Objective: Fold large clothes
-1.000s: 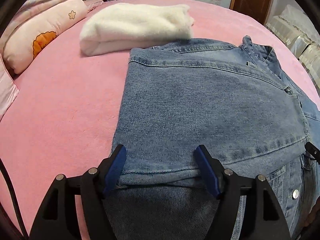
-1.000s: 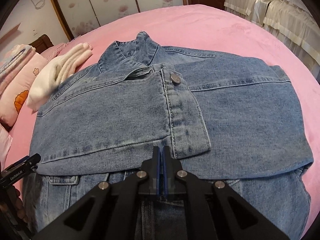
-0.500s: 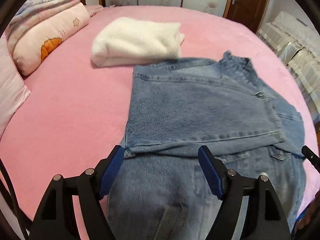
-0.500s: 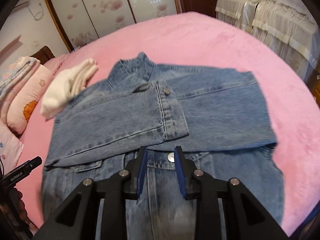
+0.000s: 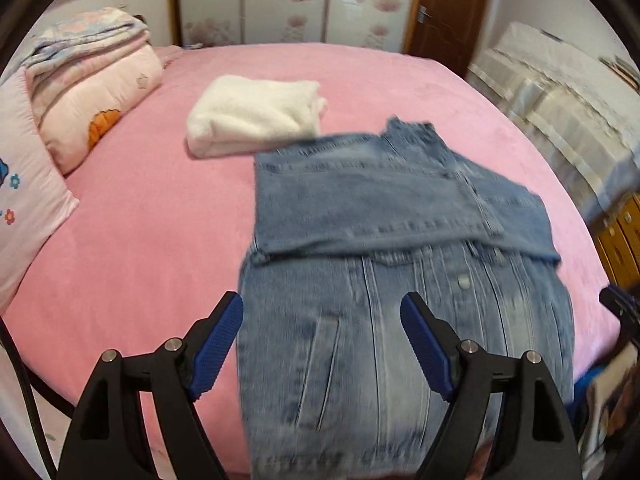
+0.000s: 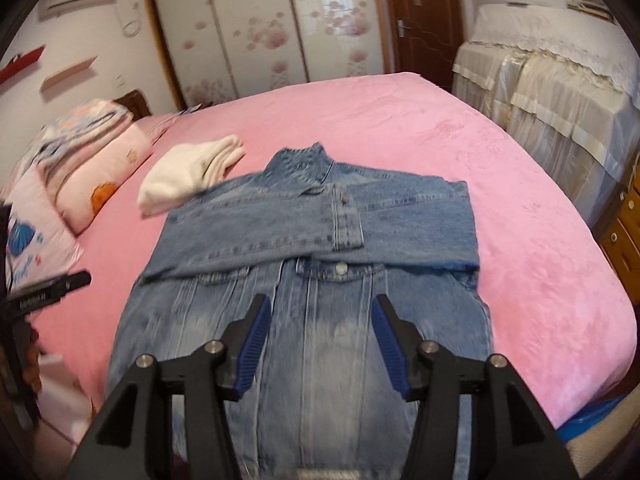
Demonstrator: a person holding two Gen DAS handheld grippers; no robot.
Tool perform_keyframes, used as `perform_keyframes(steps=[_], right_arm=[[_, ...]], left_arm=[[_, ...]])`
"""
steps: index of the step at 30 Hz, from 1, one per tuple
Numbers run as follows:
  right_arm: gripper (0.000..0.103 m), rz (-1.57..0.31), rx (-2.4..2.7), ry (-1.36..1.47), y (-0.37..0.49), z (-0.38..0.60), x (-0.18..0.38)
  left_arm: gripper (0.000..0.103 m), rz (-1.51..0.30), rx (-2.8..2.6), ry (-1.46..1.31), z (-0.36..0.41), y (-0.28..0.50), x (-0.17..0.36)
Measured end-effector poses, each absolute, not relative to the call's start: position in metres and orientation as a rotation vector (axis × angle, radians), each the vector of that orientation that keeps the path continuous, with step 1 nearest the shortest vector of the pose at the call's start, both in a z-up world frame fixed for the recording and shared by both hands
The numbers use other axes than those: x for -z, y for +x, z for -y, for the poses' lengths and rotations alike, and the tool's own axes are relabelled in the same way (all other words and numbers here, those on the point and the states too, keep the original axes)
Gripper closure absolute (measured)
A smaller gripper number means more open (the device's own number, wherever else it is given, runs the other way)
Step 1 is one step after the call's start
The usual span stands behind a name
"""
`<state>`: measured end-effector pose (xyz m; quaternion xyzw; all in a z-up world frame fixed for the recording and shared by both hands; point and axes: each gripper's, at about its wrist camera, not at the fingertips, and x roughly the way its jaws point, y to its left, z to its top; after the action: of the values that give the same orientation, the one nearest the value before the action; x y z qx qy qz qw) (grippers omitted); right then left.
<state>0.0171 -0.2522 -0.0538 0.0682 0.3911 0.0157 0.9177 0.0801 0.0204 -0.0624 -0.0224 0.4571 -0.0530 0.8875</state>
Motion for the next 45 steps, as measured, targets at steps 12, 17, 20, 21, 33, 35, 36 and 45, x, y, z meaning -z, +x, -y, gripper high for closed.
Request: perform_keyframes(steps=[12,17,20,21,33,35,36,45], right_arm=[[0.048,-0.957,-0.060,0.119,-0.046,0.326,0.117],[0.048,-1.062,0.009,0.200,-0.057,0.370,0.168],[0.048,-1.124,0.024,0.212,-0.061,0.383,0.192],[0.048,-1.135,0.017,0.228,-0.062,0.385,0.198],[0.051,-1.175,-0.109,0.426,-0.067,0.397,0.236],[0.053,-1.175,-0.117,0.445,-0.068,0.400,0.235],[0.055,-1.176,-0.120,0.455,-0.068,0.401,0.235],[0.055,-1.173,-0.129,0.498,-0.064,0.403,0.239]], left_arm=[[0.023,-1.211,0.191,-0.096,-0.071,0.029,0.176],[0.023,-1.275,0.206,-0.156,-0.086,0.026,0.209],[0.023,-1.257,0.223,-0.146,-0.087,0.022,0.212],[0.023,-1.255,0.228,-0.147,-0.088,0.021,0.214],[0.023,-1.265,0.292,-0.245,-0.107,0.014,0.227],[0.023,-1.267,0.307,-0.259,-0.104,0.014,0.227],[0.023,-1.271,0.317,-0.261,-0.102,0.014,0.228],[0.021,-1.292,0.349,-0.217,-0.087,0.010,0.236]])
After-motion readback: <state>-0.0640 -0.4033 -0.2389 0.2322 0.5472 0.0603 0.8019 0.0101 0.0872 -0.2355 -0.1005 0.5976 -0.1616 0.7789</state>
